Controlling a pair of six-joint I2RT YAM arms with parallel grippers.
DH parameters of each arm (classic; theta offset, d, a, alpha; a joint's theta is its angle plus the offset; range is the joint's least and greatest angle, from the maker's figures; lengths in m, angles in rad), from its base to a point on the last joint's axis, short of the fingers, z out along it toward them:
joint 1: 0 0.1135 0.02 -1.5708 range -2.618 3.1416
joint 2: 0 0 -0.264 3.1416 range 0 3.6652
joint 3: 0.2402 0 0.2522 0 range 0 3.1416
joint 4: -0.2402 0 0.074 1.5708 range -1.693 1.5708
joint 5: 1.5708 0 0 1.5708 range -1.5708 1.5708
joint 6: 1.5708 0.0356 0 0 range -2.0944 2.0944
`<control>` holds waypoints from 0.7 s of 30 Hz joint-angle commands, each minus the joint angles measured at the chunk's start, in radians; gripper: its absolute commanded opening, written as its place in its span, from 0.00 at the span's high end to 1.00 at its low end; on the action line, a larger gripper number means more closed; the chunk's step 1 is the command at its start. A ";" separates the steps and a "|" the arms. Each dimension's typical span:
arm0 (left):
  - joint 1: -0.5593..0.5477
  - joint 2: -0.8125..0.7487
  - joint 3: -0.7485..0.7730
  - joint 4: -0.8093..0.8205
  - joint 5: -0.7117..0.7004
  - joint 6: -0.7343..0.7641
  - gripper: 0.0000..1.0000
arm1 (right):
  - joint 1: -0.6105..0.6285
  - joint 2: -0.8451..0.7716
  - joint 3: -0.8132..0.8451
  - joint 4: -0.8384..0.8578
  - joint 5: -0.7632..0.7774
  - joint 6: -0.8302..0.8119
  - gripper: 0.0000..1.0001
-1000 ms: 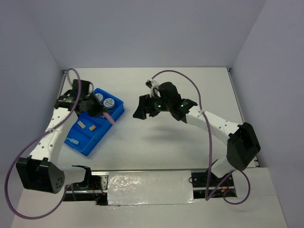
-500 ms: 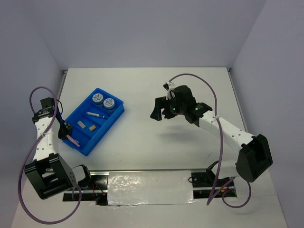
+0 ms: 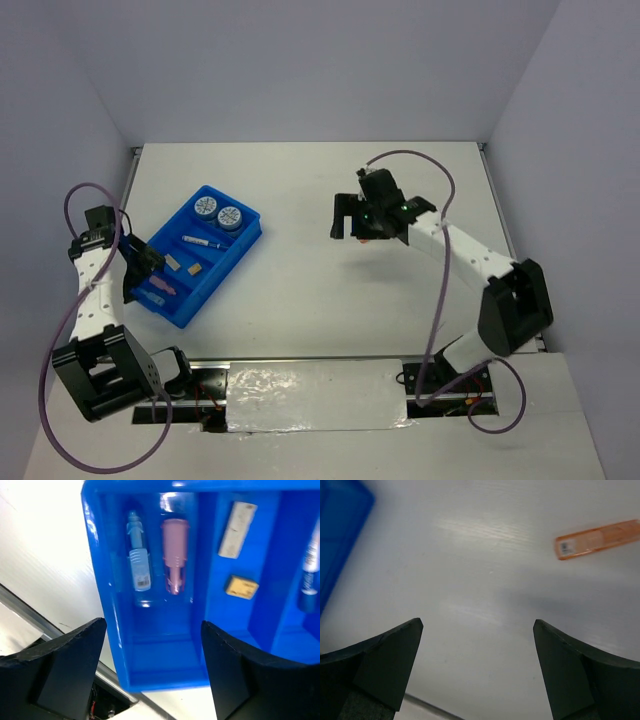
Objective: Sort the stationery into containers
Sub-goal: Pick up the stationery from the center of the board.
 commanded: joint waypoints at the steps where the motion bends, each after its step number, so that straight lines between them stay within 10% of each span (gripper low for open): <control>1: -0.003 -0.072 0.106 -0.034 0.073 0.046 0.12 | -0.029 0.153 0.145 -0.226 0.305 0.182 0.00; 9: -0.166 -0.087 0.319 -0.123 0.069 0.109 0.06 | -0.049 0.469 0.485 -0.556 0.577 0.564 0.00; 21: -0.275 -0.138 0.229 -0.128 0.185 0.180 0.01 | -0.095 0.604 0.391 -0.351 0.444 0.612 0.14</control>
